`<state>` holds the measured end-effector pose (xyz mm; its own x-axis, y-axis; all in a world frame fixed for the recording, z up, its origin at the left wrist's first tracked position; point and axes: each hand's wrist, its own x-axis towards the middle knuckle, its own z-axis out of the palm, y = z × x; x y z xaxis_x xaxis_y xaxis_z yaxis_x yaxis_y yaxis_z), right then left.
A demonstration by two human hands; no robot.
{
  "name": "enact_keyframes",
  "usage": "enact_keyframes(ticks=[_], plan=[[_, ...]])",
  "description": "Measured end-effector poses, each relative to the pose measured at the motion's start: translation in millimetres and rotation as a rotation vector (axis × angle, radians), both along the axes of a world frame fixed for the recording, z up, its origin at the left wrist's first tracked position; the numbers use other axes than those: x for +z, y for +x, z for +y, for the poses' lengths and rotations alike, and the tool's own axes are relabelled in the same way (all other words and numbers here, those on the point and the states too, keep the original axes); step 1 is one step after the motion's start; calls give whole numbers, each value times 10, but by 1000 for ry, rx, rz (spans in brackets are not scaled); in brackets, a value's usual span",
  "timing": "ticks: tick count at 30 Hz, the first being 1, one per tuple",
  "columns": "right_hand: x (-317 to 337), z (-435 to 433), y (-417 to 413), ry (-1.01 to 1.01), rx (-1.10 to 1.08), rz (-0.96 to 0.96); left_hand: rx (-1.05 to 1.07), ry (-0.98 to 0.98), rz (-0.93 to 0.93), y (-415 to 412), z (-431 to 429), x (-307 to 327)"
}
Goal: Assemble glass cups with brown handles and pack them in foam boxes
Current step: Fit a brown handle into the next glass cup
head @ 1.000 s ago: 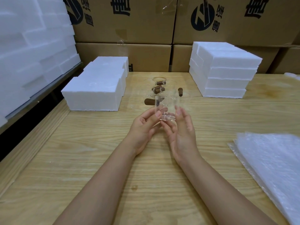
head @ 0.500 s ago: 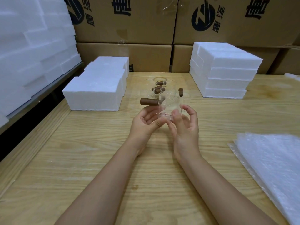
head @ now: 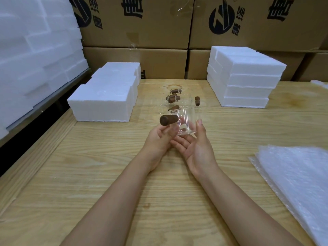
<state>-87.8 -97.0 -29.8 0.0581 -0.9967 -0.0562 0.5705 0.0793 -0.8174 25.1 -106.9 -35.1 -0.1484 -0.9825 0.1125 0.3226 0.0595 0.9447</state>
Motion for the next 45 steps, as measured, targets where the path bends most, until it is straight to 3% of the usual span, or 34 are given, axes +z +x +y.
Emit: enact_keyframes(ticks=[6, 12, 17, 27, 32, 34, 37, 45], plan=[[-12, -5, 5, -140, -243, 256, 39, -36, -2, -7, -2, 0], [-16, 24, 27, -283, -190, 333, 91, -48, 34, -6, 6, 23], [-13, 4, 28, -260, -154, 233, 125, -58, 44, -19, 4, 19], [1, 3, 20, -220, -24, 87, -43, 52, 105, 52, 0, 51], [-5, 0, 9, -217, -221, 377, 95, 34, 105, 50, -9, 21], [-11, -6, -30, -331, -320, 504, 160, 22, 107, 53, -9, 29], [22, 23, -84, -521, -328, 492, 217, 7, 98, 74, -3, 61], [35, 0, -189, -578, -369, 695, 205, -53, 8, 79, 2, 62]])
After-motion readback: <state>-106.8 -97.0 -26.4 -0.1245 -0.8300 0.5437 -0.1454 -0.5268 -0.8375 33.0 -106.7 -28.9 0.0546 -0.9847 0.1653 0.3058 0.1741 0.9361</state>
